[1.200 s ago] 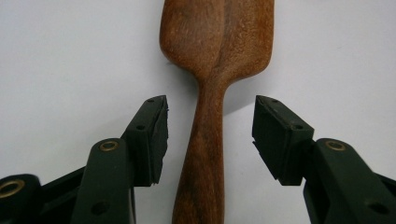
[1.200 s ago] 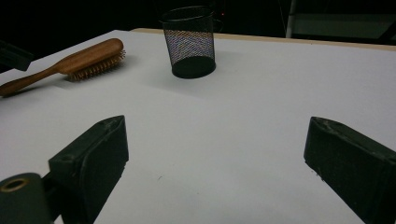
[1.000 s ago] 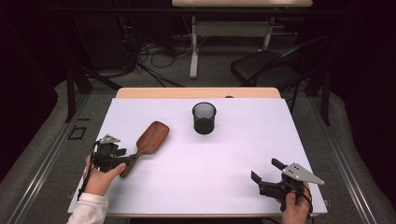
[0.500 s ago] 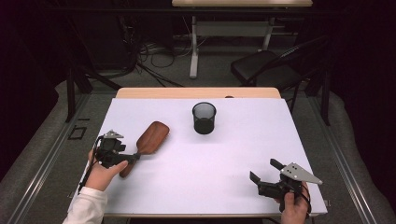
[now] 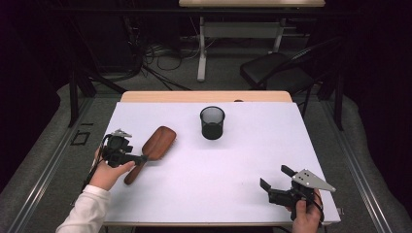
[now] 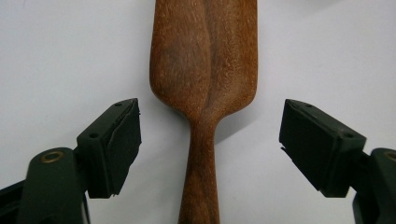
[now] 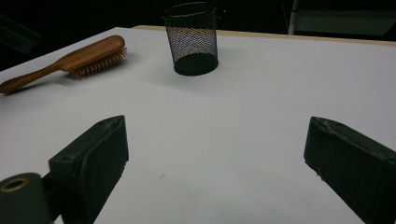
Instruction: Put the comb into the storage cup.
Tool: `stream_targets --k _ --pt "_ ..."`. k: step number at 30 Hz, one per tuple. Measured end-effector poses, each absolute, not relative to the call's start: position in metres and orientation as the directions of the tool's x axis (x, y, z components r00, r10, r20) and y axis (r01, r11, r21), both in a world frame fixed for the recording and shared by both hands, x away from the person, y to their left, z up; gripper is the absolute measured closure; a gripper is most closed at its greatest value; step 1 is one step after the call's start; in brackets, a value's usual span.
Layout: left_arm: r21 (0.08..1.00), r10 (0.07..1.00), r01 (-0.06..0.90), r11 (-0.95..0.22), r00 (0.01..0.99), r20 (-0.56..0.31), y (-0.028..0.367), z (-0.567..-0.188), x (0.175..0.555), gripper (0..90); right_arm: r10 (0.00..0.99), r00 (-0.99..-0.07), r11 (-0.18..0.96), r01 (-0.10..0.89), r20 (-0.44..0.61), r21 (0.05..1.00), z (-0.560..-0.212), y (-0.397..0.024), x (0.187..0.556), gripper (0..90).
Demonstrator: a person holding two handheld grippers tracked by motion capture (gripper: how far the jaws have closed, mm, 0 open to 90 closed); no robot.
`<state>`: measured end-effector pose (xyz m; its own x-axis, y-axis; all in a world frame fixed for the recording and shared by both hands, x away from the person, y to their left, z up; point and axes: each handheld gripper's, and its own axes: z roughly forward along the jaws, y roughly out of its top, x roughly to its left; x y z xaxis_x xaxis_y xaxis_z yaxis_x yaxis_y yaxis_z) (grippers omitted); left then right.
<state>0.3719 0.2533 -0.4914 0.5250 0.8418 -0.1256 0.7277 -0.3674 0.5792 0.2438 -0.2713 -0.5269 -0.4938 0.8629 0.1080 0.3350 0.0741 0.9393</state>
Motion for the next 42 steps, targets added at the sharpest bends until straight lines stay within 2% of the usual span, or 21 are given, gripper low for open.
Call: stream_targets --k 10,22,29,32,42 --pt "0.552 0.84 0.739 -0.387 0.529 -0.119 0.25 -0.489 0.38 17.5 0.861 -0.495 0.069 0.339 0.116 0.938 -0.527 -0.27 0.244 6.3" --pt "0.493 0.824 0.743 -0.454 0.56 -0.086 0.245 -0.494 0.389 17.8 0.86 -0.496 0.07 0.34 0.116 0.938 -0.527 -0.27 0.244 6.3" --pt "0.459 0.819 0.751 -0.474 0.567 -0.081 0.241 -0.499 0.392 24.9 0.86 -0.498 0.075 0.338 0.11 0.938 -0.527 -0.27 0.244 6.3" --pt "0.437 0.816 0.756 -0.488 0.573 -0.079 0.238 -0.503 0.393 31.7 0.861 -0.498 0.078 0.335 0.106 0.939 -0.527 -0.271 0.244 6.3" --pt "0.392 0.808 0.77 -0.504 0.58 -0.099 0.234 -0.51 0.397 39.1 0.86 -0.498 0.075 0.339 0.111 0.938 -0.528 -0.27 0.244 6.3"
